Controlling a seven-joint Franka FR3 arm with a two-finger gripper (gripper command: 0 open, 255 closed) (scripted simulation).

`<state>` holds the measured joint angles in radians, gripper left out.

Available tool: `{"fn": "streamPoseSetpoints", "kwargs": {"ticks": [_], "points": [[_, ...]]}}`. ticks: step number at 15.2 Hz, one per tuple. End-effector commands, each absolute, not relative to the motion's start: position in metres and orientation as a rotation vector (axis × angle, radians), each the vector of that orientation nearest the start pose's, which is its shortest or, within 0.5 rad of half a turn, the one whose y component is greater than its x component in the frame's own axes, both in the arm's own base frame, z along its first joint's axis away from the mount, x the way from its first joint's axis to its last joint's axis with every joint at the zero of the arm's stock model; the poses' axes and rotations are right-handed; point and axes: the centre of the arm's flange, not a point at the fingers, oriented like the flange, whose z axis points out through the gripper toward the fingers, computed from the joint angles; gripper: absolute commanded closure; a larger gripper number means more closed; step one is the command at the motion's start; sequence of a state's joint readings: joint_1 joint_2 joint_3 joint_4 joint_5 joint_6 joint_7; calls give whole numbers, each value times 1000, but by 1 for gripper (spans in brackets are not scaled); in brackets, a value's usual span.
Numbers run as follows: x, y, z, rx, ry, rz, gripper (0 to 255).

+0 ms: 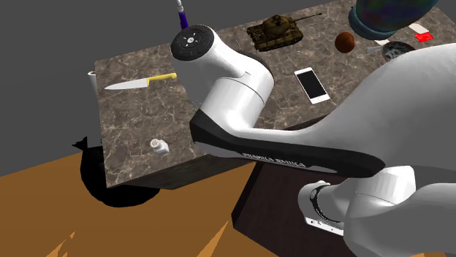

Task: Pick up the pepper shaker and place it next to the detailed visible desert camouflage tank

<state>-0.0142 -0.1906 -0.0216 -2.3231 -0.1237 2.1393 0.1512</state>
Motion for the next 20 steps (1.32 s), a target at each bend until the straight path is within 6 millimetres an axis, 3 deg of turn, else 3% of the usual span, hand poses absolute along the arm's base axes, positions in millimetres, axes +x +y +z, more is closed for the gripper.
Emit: {"fn": "streamPoseSetpoints", "kwargs": {"ticks": [1,20], "points": [[479,-23,428,-3235,195,-20,255],[479,-23,528,-3235,195,-20,255]]}}
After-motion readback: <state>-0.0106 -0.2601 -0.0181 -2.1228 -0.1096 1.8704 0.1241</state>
